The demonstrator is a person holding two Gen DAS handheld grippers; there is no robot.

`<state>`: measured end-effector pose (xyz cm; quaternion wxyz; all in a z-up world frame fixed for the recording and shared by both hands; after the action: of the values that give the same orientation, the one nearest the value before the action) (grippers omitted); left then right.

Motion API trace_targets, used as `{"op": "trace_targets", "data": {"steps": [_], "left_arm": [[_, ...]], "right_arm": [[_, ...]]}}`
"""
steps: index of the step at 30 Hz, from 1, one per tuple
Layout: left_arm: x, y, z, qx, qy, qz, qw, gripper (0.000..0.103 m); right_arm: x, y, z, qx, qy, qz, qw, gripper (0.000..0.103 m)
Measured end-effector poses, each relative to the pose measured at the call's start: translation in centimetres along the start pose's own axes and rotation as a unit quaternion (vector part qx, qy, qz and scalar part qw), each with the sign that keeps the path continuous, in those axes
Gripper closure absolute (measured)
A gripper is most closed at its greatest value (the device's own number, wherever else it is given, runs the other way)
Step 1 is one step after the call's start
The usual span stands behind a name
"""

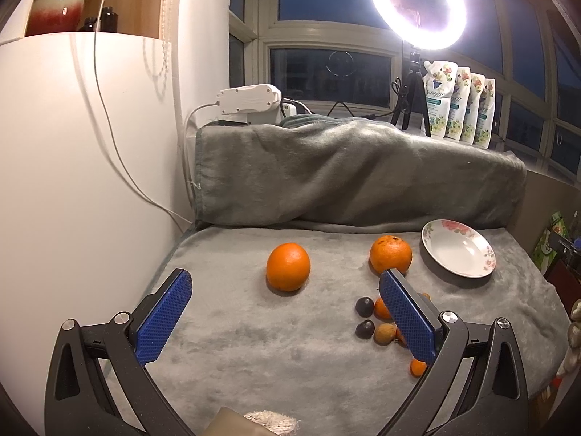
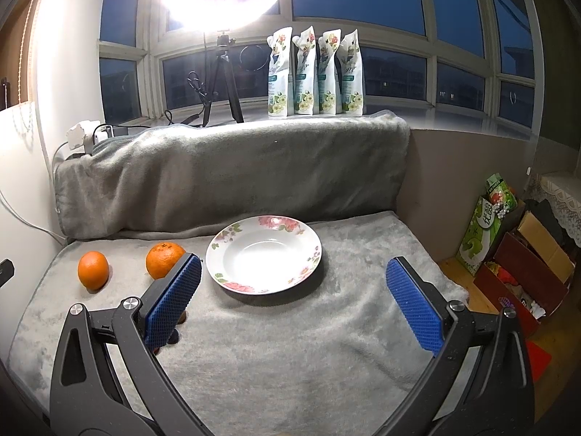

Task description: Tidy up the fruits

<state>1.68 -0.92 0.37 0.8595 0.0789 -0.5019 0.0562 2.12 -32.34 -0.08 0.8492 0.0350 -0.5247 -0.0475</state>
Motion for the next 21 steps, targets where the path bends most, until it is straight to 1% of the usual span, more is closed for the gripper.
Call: {"op": "trace_targets", "data": {"steps": [21], "left_arm": [[0.05,0.27,0.21,0.001,-0.007,0.006,1.0000,0.001]], "right_arm": [[0.00,0.17,-0.07,0.001,0.001,0.000,1.000,0.000]]}}
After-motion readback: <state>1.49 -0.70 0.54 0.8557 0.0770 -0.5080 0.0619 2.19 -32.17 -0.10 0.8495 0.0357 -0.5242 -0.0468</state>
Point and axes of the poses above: each gripper's, at about its wrist camera, not at the fingertips, and z roughly against the way its jaws point, y to its left, x to its top, the point moved 2 cm from there along -z, roughly the way its jaws point, and after that the axes turned 10 degrees about x, right-handed, at the moved point
